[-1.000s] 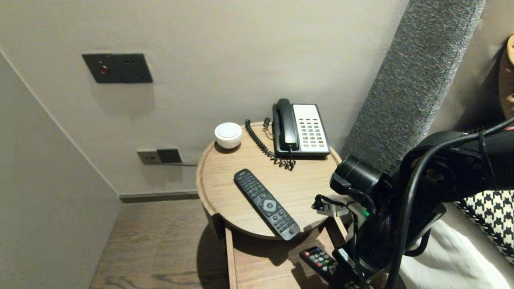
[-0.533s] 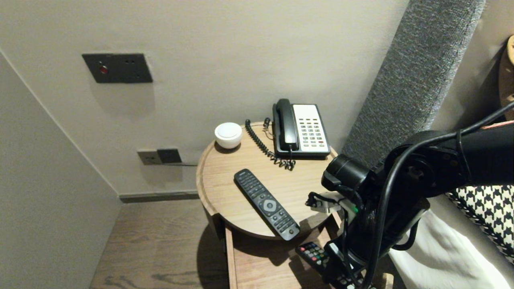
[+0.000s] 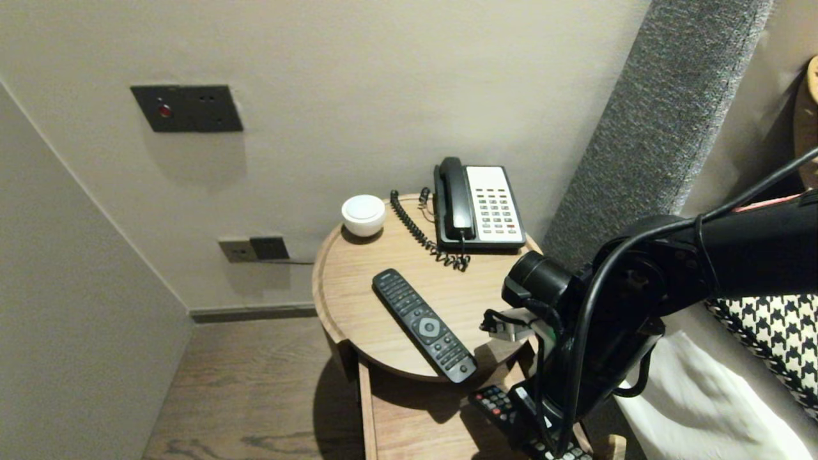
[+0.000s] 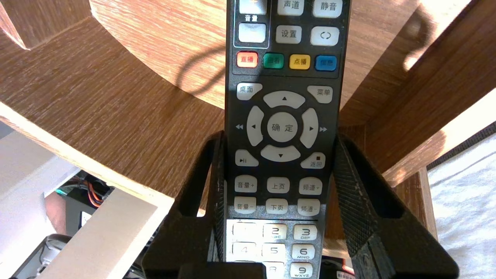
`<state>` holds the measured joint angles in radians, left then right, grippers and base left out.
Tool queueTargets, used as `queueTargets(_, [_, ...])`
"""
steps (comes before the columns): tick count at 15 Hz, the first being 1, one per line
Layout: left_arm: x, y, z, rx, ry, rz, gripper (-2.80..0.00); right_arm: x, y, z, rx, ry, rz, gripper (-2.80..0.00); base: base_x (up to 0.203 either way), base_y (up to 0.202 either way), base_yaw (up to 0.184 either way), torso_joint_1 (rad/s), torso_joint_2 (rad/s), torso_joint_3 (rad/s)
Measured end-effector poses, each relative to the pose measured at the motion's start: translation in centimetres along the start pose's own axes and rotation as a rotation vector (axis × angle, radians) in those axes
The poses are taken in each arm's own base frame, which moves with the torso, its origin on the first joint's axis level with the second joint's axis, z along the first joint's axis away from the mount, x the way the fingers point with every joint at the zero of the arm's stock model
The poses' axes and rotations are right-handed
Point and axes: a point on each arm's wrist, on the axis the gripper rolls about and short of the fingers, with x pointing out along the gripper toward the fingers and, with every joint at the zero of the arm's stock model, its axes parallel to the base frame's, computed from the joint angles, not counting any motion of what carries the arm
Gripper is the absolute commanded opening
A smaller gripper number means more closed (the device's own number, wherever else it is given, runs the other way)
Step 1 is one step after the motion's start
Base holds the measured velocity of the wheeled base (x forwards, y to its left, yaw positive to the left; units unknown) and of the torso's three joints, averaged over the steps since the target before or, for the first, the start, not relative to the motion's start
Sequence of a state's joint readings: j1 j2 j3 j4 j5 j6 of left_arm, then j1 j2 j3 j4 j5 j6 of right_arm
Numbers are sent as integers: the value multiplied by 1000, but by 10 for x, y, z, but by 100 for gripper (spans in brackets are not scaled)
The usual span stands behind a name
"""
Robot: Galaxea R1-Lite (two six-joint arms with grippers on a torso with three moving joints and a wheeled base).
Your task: Put the remote controls on the table in the drawer one by one
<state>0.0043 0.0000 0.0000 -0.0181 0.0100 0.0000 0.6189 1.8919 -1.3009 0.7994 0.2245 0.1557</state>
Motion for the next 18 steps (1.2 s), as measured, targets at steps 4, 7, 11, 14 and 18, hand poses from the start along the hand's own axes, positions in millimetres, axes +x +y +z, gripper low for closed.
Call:
queueTargets(4, [0,0,0,0,0,0,-280,2,1,3,5,-15,-4,-280,0,0,0,0,0,0])
queueTargets(7, [0,0,0,0,0,0,-280,3,1,4,2,-24,-6,-280,0,0,0,0,0,0])
queueTargets(11, [0,0,0,0,0,0,-280,3,3,6,-6,-43,-14,-280,0,0,0,0,0,0])
queueTargets(14, [0,0,0,0,0,0,-280,6,4,8,-14,-69,-52,-280,0,0,0,0,0,0])
queueTargets(18, [0,0,0,0,0,0,-280,10,7,7,-27,-73,-60,-280,0,0,0,0,0,0])
